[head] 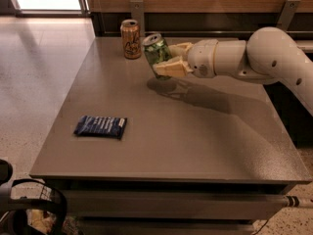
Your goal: Place green can upright
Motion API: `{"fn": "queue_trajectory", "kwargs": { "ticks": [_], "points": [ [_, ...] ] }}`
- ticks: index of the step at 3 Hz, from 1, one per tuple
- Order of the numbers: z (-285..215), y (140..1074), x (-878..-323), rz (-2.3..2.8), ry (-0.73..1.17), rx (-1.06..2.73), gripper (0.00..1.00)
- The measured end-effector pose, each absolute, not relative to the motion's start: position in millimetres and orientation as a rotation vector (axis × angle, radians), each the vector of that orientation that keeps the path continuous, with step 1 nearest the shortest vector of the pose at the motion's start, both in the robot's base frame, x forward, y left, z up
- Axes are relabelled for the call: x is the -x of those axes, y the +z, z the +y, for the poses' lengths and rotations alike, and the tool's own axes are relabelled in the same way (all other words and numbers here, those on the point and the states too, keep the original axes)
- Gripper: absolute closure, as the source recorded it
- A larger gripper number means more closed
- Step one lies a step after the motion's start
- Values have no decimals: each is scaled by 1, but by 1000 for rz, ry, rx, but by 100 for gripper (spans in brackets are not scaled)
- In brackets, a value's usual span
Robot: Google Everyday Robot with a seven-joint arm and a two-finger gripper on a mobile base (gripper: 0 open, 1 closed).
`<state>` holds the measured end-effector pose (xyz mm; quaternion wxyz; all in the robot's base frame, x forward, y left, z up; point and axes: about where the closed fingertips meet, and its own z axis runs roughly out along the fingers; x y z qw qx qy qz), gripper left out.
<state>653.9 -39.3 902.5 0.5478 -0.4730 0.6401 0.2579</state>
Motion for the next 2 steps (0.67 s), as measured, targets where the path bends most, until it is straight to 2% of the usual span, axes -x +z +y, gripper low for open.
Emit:
{"fn": "queue_trajectory", "kwargs": {
  "ticks": [2],
  "points": [
    [-17,871,-650,1442,714,1044,100]
  ]
}}
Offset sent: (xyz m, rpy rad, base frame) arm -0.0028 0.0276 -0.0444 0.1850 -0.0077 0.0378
